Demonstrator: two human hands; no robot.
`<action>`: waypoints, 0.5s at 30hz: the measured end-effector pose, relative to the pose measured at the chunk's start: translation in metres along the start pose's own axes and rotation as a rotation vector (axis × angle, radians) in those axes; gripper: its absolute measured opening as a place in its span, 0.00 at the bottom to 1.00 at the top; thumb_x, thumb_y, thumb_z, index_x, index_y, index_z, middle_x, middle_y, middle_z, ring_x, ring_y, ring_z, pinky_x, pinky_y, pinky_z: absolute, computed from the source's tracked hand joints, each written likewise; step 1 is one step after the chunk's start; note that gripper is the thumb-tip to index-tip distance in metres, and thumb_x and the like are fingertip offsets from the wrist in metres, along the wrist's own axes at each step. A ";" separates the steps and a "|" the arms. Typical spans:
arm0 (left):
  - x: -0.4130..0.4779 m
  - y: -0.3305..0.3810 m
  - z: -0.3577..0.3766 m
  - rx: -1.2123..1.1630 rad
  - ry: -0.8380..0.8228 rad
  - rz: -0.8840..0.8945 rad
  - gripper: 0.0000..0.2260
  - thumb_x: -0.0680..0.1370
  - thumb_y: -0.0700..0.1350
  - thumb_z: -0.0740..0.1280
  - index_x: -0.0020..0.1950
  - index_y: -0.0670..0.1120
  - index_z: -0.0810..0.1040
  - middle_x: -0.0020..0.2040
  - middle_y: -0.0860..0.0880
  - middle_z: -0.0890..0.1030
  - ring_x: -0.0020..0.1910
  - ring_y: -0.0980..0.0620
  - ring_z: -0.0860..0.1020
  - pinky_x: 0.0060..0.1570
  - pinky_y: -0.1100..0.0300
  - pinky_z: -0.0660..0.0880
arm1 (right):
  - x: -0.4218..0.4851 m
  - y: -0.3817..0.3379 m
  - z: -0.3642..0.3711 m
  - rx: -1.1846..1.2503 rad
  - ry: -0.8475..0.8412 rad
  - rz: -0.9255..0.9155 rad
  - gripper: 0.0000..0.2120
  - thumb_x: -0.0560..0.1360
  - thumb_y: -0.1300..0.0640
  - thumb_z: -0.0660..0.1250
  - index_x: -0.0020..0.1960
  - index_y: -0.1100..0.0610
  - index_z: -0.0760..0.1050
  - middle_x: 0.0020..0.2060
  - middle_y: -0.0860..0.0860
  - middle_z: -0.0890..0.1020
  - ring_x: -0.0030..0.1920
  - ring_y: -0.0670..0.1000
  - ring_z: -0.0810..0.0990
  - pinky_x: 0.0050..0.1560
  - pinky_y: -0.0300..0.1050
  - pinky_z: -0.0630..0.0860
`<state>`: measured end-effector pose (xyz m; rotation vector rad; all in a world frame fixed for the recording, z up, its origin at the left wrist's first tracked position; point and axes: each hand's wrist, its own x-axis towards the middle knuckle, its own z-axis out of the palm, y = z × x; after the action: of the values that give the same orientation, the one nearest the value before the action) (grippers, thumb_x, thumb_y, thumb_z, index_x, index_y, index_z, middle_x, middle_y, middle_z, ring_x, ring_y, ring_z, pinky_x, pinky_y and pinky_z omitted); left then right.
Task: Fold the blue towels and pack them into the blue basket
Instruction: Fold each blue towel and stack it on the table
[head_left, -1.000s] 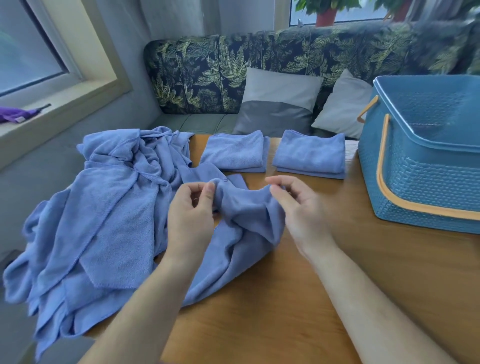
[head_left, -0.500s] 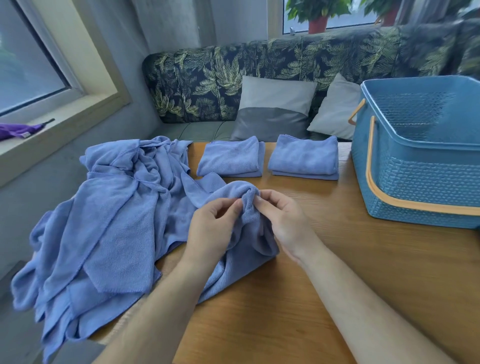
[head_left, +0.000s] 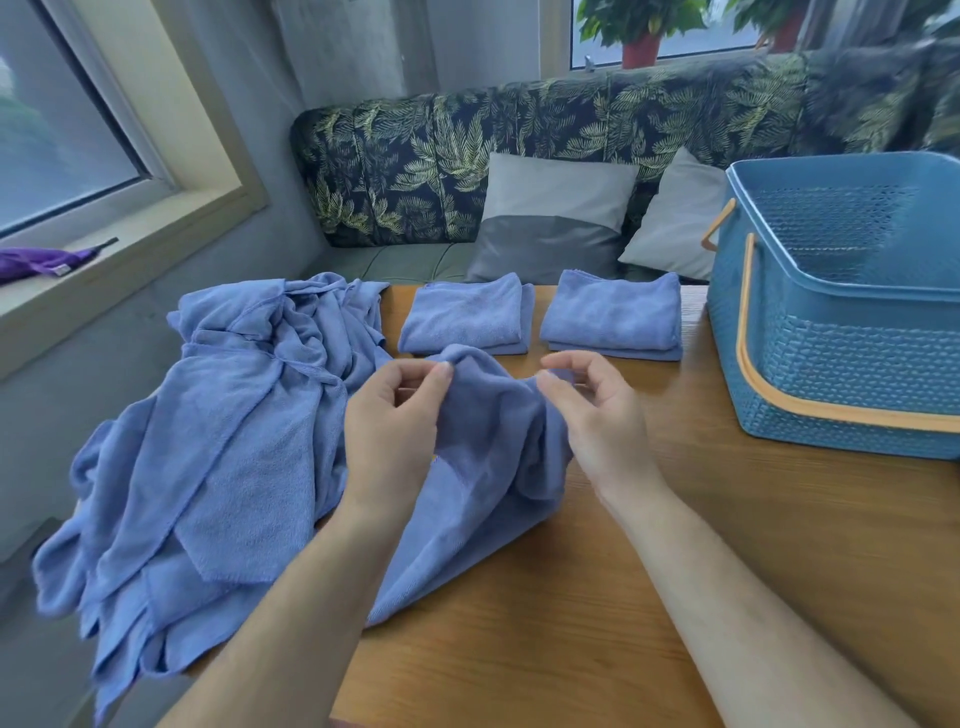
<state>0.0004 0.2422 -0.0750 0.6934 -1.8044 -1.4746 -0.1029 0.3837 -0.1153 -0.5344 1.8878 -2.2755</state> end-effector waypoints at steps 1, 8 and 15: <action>-0.001 0.004 0.002 0.025 -0.054 0.024 0.04 0.78 0.44 0.72 0.44 0.47 0.84 0.38 0.52 0.84 0.38 0.58 0.78 0.42 0.62 0.75 | -0.002 0.000 0.002 0.014 -0.086 0.002 0.09 0.76 0.56 0.75 0.55 0.53 0.80 0.41 0.42 0.83 0.43 0.41 0.82 0.45 0.35 0.76; -0.012 -0.007 0.009 0.055 -0.141 -0.023 0.06 0.82 0.45 0.67 0.49 0.48 0.84 0.44 0.52 0.86 0.48 0.51 0.84 0.57 0.48 0.80 | -0.002 0.008 0.007 -0.078 -0.140 -0.015 0.04 0.78 0.57 0.72 0.53 0.54 0.83 0.48 0.49 0.86 0.53 0.49 0.84 0.56 0.48 0.80; -0.017 -0.011 0.011 0.214 -0.210 -0.200 0.34 0.76 0.67 0.65 0.38 0.33 0.73 0.34 0.41 0.76 0.36 0.43 0.76 0.49 0.47 0.80 | -0.004 0.006 0.007 0.010 -0.092 0.000 0.03 0.79 0.57 0.71 0.52 0.53 0.82 0.46 0.46 0.87 0.50 0.44 0.84 0.50 0.36 0.77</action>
<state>0.0015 0.2594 -0.0901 0.8727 -2.1280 -1.5447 -0.0969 0.3771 -0.1207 -0.6260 1.8327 -2.2186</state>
